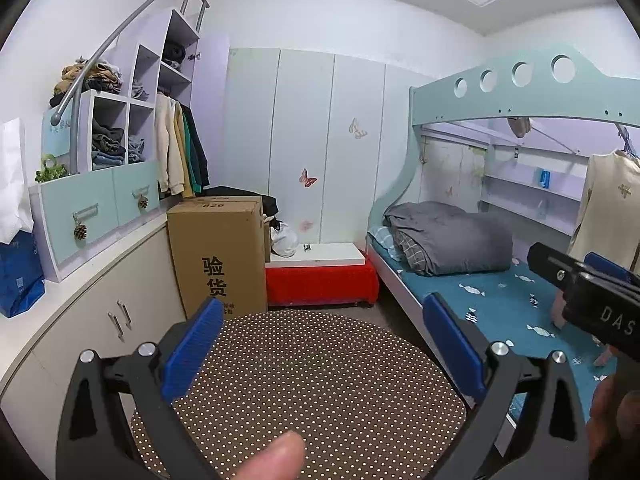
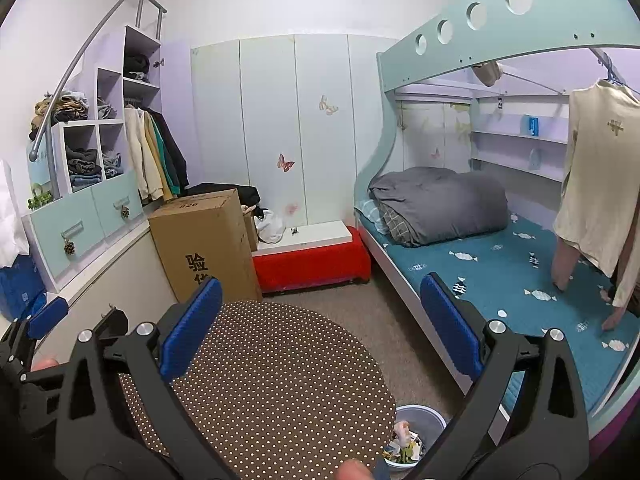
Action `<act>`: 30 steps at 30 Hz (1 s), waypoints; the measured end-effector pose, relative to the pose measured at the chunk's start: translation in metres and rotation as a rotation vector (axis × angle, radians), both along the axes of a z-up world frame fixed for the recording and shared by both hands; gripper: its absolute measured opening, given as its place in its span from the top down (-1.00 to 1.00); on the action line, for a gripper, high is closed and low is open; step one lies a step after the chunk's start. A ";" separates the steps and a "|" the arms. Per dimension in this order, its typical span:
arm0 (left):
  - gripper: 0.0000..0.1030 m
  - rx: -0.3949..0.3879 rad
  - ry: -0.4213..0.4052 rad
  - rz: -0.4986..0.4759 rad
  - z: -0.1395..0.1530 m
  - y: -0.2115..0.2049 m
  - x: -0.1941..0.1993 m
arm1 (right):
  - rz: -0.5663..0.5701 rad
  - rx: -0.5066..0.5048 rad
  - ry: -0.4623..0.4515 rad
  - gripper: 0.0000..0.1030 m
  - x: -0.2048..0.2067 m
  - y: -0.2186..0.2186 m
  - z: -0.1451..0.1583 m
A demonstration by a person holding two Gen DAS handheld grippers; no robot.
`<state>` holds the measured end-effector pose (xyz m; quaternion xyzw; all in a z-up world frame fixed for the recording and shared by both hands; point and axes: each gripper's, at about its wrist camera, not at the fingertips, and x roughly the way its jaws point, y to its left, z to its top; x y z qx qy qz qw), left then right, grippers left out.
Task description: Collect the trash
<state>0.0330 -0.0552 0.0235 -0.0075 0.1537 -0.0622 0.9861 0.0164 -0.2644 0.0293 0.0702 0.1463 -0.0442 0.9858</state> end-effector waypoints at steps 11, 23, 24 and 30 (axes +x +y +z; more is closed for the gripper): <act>-0.90 0.001 -0.008 0.002 0.001 0.001 -0.002 | 0.003 -0.004 -0.009 -0.88 -0.002 0.002 0.004; -0.90 -0.020 -0.016 -0.016 0.005 0.001 -0.005 | 0.005 -0.005 -0.009 -0.88 -0.002 0.003 0.006; -0.90 -0.024 -0.018 -0.015 0.005 0.002 -0.006 | 0.005 -0.005 -0.009 -0.88 -0.003 0.002 0.006; -0.90 -0.015 -0.013 -0.013 0.006 0.001 -0.004 | 0.008 -0.005 -0.009 -0.88 -0.001 0.003 0.007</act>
